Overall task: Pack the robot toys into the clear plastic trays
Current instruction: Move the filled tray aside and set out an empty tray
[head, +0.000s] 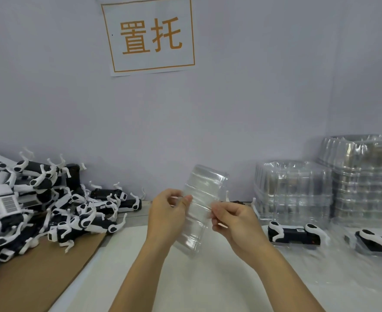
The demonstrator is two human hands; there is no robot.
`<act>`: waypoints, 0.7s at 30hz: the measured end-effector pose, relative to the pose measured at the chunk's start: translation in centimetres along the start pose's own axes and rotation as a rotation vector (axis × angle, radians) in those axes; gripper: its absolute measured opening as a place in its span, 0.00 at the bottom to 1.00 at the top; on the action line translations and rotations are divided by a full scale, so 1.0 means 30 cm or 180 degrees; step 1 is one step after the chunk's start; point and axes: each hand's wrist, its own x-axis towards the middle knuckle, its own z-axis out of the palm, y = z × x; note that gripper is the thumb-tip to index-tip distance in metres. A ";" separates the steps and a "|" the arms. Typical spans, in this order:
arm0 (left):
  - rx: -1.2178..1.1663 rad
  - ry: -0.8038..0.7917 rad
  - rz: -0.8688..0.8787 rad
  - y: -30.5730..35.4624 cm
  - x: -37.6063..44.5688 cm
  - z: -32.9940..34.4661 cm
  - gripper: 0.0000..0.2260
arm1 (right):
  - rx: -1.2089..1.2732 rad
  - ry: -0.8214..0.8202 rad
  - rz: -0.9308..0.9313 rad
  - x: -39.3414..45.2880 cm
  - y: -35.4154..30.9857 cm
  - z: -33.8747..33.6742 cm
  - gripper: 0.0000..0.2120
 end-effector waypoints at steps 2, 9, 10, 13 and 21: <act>0.0023 -0.0079 -0.0097 0.003 -0.003 -0.007 0.05 | 0.0172 -0.0110 0.0078 0.000 0.001 0.001 0.08; 0.0489 -0.1040 -0.0125 0.032 -0.050 -0.024 0.41 | 0.0198 -0.0098 0.0158 -0.013 -0.009 0.016 0.13; 0.0591 -0.0990 -0.0082 0.025 -0.050 -0.021 0.40 | 0.0010 -0.0012 0.0078 -0.014 -0.009 0.018 0.12; 0.0697 -0.0758 0.0021 0.010 -0.045 -0.021 0.35 | -0.0536 0.0279 -0.0197 -0.012 -0.005 0.023 0.12; 0.0652 -0.0548 0.0167 0.000 -0.023 -0.024 0.33 | -0.0758 0.0382 -0.0520 -0.010 -0.022 0.017 0.13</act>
